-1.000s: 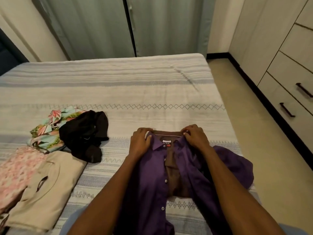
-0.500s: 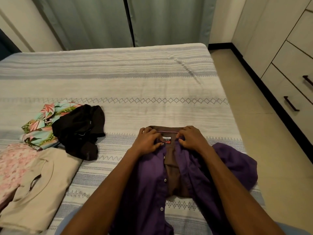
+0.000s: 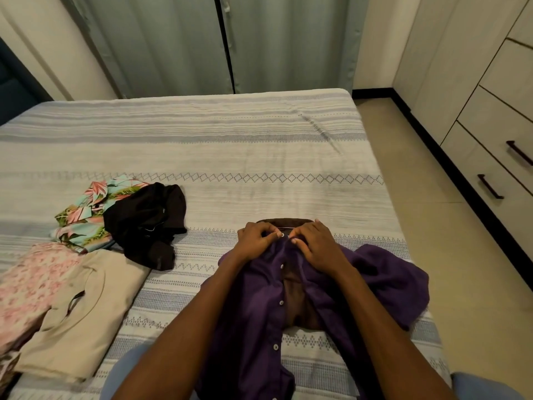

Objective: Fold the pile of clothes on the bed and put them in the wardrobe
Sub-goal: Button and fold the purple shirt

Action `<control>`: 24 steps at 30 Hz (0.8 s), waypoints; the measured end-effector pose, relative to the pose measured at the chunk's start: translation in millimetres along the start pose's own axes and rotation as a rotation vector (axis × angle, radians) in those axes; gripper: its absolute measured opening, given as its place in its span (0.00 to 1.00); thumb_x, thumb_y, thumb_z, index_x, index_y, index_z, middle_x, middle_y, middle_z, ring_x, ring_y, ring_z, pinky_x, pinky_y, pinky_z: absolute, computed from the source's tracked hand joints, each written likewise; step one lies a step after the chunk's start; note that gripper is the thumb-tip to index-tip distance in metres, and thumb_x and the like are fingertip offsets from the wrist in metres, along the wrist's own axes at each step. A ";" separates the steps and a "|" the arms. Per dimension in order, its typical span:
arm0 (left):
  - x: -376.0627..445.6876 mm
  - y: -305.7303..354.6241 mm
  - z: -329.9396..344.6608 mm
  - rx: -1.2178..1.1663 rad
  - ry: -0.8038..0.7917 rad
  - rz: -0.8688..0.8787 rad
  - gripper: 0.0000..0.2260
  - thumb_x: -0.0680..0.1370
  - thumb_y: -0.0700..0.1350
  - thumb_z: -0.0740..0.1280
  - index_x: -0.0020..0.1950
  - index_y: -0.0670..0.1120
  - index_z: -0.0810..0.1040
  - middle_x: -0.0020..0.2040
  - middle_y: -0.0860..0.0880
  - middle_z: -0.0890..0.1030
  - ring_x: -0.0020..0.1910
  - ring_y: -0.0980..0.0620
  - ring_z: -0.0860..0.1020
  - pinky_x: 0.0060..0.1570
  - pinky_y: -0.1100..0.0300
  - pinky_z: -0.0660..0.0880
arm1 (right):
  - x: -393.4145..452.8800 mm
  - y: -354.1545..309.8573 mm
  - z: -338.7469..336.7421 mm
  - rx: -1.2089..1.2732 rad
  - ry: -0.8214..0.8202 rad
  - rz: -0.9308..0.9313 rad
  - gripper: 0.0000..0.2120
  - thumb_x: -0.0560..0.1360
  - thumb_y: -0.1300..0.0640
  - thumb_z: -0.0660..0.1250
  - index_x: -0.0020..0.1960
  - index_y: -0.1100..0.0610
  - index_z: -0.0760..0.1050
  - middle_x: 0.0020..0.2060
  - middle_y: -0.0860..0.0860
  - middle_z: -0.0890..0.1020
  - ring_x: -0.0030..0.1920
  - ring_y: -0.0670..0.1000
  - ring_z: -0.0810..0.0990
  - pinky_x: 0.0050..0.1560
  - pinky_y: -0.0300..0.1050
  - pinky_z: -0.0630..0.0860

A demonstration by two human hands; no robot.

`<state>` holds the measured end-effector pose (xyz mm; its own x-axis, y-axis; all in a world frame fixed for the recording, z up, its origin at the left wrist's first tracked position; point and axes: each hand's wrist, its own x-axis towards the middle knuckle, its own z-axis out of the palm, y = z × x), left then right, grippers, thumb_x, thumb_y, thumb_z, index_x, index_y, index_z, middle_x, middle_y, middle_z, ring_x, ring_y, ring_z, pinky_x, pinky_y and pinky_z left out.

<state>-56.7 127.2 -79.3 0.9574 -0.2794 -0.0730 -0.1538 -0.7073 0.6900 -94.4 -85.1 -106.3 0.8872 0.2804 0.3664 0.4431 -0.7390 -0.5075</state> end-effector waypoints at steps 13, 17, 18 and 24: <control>-33.5 12.9 -5.6 0.592 0.182 0.169 0.11 0.80 0.58 0.61 0.52 0.54 0.79 0.55 0.53 0.78 0.60 0.48 0.71 0.65 0.49 0.57 | -4.5 -37.1 -41.9 0.281 -0.623 0.271 0.05 0.74 0.59 0.72 0.50 0.55 0.85 0.39 0.40 0.83 0.41 0.38 0.80 0.50 0.39 0.75; -35.1 16.7 -8.8 0.547 0.220 0.198 0.11 0.80 0.59 0.61 0.53 0.55 0.80 0.54 0.54 0.78 0.60 0.48 0.71 0.64 0.50 0.56 | -5.0 -41.0 -46.0 0.257 -0.659 0.300 0.06 0.75 0.59 0.71 0.51 0.56 0.84 0.38 0.40 0.83 0.40 0.37 0.79 0.48 0.38 0.75; -35.3 19.4 -10.3 0.476 0.195 0.194 0.11 0.80 0.59 0.62 0.52 0.56 0.81 0.54 0.54 0.79 0.60 0.49 0.71 0.62 0.50 0.57 | -5.5 -41.0 -44.2 0.209 -0.563 0.268 0.06 0.77 0.56 0.70 0.52 0.53 0.83 0.42 0.40 0.82 0.45 0.40 0.80 0.51 0.41 0.75; -37.6 29.2 -13.9 -0.144 -0.032 0.005 0.08 0.77 0.61 0.67 0.47 0.60 0.82 0.50 0.59 0.84 0.55 0.57 0.79 0.62 0.48 0.67 | -12.9 -49.6 -24.9 0.129 -0.027 0.121 0.09 0.79 0.48 0.64 0.55 0.49 0.78 0.50 0.45 0.80 0.50 0.49 0.77 0.50 0.48 0.75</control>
<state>-93.8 126.0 -46.5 0.9482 -0.3047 -0.0902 -0.1198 -0.6058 0.7865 -131.0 -67.3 -66.5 0.9374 0.2120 0.2764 0.3443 -0.6843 -0.6427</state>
